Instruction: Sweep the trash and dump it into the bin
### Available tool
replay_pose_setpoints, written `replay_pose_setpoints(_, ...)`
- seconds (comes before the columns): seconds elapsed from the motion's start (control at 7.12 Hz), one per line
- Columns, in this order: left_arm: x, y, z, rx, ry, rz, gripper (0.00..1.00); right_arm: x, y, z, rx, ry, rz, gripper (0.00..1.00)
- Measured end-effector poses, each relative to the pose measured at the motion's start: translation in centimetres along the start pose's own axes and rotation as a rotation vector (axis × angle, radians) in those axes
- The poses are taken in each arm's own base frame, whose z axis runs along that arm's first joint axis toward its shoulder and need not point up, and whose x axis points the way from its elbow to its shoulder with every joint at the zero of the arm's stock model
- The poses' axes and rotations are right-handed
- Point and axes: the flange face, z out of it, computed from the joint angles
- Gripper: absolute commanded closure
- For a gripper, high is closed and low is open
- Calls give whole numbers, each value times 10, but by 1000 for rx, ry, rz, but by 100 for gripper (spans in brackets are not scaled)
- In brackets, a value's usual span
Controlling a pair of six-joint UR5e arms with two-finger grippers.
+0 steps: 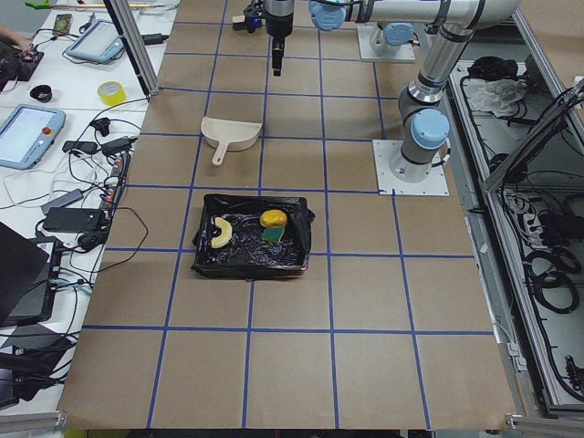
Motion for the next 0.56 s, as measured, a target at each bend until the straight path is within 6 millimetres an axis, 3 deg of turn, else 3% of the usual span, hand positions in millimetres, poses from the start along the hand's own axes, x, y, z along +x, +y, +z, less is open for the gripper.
replay_pose_setpoints(0.56, 0, -1, 4, -8, 2, -14, 0, -2, 0, 3, -7, -16, -24, 0)
